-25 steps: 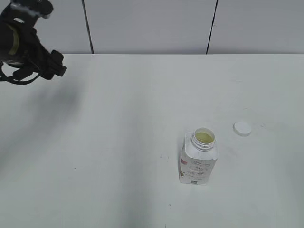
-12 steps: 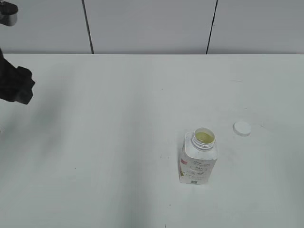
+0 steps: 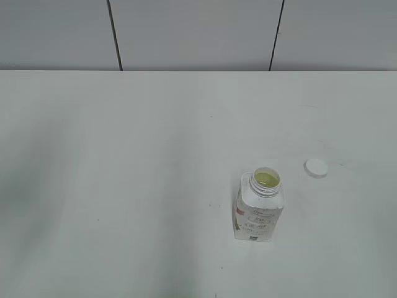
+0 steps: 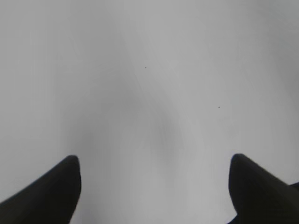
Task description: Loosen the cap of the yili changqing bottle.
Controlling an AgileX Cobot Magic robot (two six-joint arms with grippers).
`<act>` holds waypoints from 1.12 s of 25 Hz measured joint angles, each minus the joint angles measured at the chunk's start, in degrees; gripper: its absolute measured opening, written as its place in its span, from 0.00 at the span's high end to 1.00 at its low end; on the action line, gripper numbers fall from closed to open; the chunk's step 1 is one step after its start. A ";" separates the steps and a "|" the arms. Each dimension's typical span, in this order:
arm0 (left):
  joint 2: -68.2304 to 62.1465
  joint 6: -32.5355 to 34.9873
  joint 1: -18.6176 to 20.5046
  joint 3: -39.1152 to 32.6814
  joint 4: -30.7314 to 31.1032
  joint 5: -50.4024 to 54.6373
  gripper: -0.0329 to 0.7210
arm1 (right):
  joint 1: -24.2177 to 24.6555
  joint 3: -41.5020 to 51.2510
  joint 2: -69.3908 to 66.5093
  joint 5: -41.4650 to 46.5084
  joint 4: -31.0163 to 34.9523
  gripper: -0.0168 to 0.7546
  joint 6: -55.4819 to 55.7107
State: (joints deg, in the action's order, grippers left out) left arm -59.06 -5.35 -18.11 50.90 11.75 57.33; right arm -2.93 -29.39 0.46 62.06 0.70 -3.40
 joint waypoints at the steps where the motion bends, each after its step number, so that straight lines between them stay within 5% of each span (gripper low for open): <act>1: 2.43 0.06 0.00 -1.15 -0.25 0.13 0.18 | 0.00 0.00 0.00 0.00 0.00 0.22 0.00; 17: 40.80 0.10 0.00 -20.27 -8.49 3.49 0.20 | 0.00 0.00 0.00 0.00 -0.70 0.22 0.00; 28: 55.63 2.73 0.00 -20.86 -10.35 3.32 0.23 | 0.00 0.00 0.00 0.00 -0.70 0.22 0.00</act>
State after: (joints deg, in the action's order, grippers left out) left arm -3.43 -2.62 -18.11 30.04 1.40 60.65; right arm -2.93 -29.39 0.46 62.06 0.00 -3.40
